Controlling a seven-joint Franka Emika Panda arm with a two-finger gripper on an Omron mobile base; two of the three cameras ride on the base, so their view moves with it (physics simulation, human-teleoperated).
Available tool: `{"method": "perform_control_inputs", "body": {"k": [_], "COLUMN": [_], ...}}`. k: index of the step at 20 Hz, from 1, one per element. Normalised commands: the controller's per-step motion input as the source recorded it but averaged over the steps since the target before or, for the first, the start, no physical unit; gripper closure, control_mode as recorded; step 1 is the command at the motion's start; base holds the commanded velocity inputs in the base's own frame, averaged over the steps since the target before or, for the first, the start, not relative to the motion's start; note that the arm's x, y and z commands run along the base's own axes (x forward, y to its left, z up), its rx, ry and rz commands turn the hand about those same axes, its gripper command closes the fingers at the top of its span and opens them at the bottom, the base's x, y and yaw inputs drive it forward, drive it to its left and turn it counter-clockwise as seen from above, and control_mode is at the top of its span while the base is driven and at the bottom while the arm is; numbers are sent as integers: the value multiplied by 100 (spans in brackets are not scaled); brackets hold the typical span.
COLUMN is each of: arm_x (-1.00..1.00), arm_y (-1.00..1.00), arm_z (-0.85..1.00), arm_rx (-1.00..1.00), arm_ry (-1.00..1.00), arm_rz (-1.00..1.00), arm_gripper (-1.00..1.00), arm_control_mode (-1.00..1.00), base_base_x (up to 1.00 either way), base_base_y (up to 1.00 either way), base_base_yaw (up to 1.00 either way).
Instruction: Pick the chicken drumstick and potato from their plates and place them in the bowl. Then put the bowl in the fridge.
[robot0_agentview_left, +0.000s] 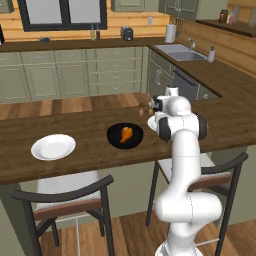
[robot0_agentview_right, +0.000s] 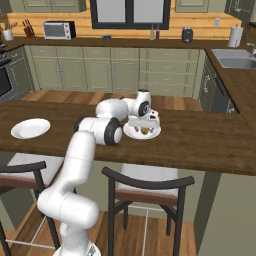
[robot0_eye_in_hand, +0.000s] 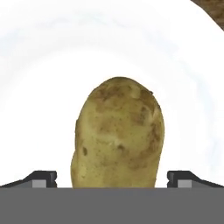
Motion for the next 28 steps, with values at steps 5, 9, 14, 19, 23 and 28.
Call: {"method": "perform_control_inputs", "body": {"k": [5, 9, 14, 19, 23, 28], "arm_x": [13, 1, -27, -100, -100, -98], "arm_y": [-8, 0, 3, 31, 52, 54], "arm_z": [-6, -18, -12, 0, 48, 90], "arm_rx": [0, 0, 0, 3, 0, 0], "arm_ry": [0, -1, -10, -20, -19, -24], "arm_rz": [3, 1, 1, 3, 0, 2], "arm_gripper": [100, 100, 100, 100, 100, 100], "arm_control_mode": [-100, -100, -100, -100, -100, -100], "base_base_x": [0, 0, 0, 0, 0, 0], "base_base_y": [0, 0, 0, 0, 0, 0], "base_base_yaw": [0, 0, 0, 0, 0, 0]}}
